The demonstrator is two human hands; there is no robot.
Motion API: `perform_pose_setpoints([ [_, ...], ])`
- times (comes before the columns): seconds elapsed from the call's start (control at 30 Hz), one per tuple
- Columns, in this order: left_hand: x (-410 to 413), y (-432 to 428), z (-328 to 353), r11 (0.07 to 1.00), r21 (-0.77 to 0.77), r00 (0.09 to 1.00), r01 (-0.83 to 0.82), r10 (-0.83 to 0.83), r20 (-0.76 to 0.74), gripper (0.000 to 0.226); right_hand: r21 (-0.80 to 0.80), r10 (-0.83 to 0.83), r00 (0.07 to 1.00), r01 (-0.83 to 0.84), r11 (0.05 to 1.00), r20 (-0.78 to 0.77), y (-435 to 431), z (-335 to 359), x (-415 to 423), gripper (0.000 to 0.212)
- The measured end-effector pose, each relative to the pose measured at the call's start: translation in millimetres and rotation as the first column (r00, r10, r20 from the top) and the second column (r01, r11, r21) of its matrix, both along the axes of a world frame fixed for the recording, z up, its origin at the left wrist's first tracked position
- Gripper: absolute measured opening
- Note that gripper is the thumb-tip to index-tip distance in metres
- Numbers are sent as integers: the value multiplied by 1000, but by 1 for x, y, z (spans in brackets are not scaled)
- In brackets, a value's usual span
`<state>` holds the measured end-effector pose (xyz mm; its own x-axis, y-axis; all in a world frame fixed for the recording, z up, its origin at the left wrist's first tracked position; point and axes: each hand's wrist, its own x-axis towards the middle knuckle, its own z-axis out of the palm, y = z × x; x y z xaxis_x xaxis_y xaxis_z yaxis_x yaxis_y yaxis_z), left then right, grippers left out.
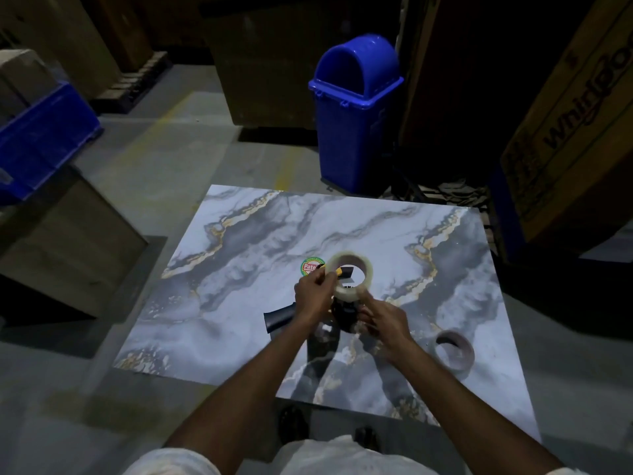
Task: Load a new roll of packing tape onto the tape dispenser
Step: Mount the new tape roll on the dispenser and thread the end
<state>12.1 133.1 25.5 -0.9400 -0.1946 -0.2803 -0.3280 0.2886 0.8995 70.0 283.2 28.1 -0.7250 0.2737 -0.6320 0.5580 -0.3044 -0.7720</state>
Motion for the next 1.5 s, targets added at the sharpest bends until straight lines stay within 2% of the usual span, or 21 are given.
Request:
perform_pose_setpoints([
  [0.07, -10, -9, 9, 996, -21, 996, 84, -85, -11, 24, 151, -35, 999, 40, 988, -38, 13, -1, -1, 66],
  [0.1, -14, -13, 13, 992, 21, 992, 128, -128, -8, 17, 229, -56, 996, 69, 971, -64, 19, 2, -3, 69],
  [0.13, -18, -16, 18, 981, 71, 983, 182, -183, 1, 15, 328, -23, 995, 53, 943, -94, 27, 7, -7, 64],
  [0.2, -27, -22, 25, 949, 75, 951, 307, -309, 15, 15, 510, 217, 974, -153, 847, -69, 40, 22, -22, 48],
  [0.27, -35, -23, 29, 915, 52, 915, 401, -403, 27, 13, 490, 435, 900, -377, 786, -5, 46, 33, -41, 56],
  [0.33, -40, -21, 36, 899, 61, 899, 434, -437, 37, 15, 381, 520, 853, -492, 783, 35, 49, 40, -53, 54],
  [0.43, -44, -20, 41, 882, 134, 887, 452, -460, 34, 14, 275, 581, 814, -555, 785, -17, 52, 45, -59, 26],
  [0.5, -47, -22, 42, 869, 155, 877, 470, -479, 22, 14, 250, 600, 798, -568, 784, -67, 56, 48, -58, 23],
  [0.6, -48, -25, 45, 865, 158, 877, 476, -479, -16, 24, 341, 535, 836, -471, 813, -120, 55, 40, -55, 30],
  [0.67, -46, -25, 44, 894, 78, 897, 441, -438, -54, 33, 482, 459, 871, -330, 812, -177, 48, 39, -50, 37],
  [0.73, -43, -21, 38, 950, -44, 944, 308, -311, -110, 33, 639, 408, 878, -166, 751, -252, 37, 39, -42, 46],
  [0.77, -43, -19, 36, 971, -33, 965, 236, -238, -111, 28, 706, 401, 866, -82, 704, -299, 31, 39, -38, 49],
  [0.83, -41, -12, 40, 976, 153, 987, 155, -158, 10, 34, 817, 451, 816, 46, 574, -363, 20, 36, -32, 49],
  [0.9, -36, -7, 50, 942, 327, 974, 72, -138, 182, 48, 902, 563, 759, 74, 426, -328, 15, 24, -30, 53],
  [1.0, -32, -5, 51, 918, 396, 954, -21, -99, 282, 65, 952, 686, 672, 101, 288, -279, 11, 5, -25, 59],
  [1.1, -25, -3, 45, 893, 438, 943, -98, -58, 328, 54, 963, 778, 568, 182, 198, -268, 9, -4, -20, 59],
  [1.2, -19, -2, 39, 889, 443, 931, -115, -59, 360, 37, 965, 854, 474, 238, 111, -215, 11, -13, -16, 47],
  [1.3, -12, -2, 33, 874, 456, 914, -167, -35, 403, 17, 962, 867, 448, 250, 112, -217, 13, -21, -12, 40],
  [1.4, -6, -4, 26, 847, 474, 911, -240, 27, 411, 19, 951, 765, 571, 249, 183, -296, 14, -29, -5, 43],
  [1.43, -4, -5, 25, 835, 489, 913, -253, 38, 406, 20, 945, 701, 634, 229, 235, -328, 13, -27, 0, 46],
  [1.5, -1, -5, 23, 817, 513, 920, -263, 52, 390, 17, 883, 484, 804, 105, 457, -346, 7, -28, 9, 46],
])
